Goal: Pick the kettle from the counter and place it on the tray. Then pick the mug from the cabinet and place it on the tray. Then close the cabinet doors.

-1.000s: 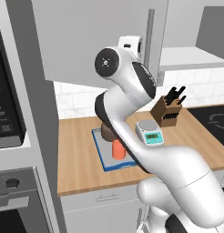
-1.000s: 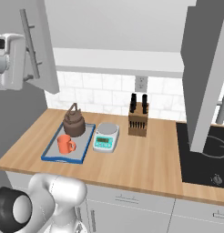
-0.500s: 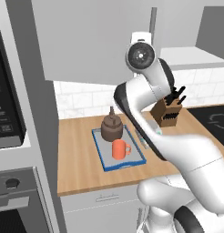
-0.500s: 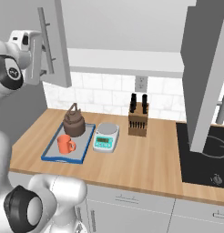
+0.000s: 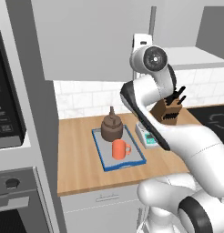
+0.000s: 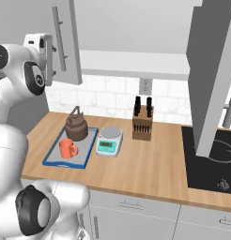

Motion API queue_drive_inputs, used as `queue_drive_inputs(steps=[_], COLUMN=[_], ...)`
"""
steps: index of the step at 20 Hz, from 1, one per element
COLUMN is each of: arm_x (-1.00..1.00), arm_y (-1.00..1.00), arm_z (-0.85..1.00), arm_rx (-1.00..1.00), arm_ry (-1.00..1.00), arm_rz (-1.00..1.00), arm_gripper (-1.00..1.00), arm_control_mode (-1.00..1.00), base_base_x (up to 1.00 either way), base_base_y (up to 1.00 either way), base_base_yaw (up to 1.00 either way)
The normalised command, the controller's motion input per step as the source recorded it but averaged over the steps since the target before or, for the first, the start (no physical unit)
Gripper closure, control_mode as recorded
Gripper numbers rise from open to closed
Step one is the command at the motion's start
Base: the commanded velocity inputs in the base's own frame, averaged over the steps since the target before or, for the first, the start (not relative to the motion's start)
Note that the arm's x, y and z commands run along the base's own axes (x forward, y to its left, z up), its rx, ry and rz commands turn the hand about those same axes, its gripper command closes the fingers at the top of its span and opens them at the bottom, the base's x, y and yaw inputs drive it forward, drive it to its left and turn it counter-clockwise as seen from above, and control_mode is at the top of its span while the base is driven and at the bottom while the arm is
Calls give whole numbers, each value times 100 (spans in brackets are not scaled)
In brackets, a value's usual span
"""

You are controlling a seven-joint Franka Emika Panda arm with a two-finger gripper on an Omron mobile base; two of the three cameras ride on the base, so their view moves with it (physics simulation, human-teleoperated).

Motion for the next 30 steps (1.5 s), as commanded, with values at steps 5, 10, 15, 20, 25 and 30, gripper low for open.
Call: queue_drive_inputs(steps=[5, 10, 15, 20, 25, 30], arm_x=[56, 54, 57, 55, -11, -48], arm_y=[19, 20, 13, 2, 0, -6], arm_z=[-12, -17, -18, -16, -17, 0], arm_rx=[-2, -6, -9, -11, -16, -3], arm_ry=[1, 0, 3, 7, 0, 0], arm_rz=[6, 7, 6, 2, 6, 1], arm_gripper=[-100, -100, -100, -100, -100, -100], arm_control_mode=[-100, -100, -100, -100, -100, -100], base_base_x=[0, 0, 0, 0, 0, 0], base_base_y=[0, 0, 0, 0, 0, 0], base_base_yaw=[0, 0, 0, 0, 0, 0])
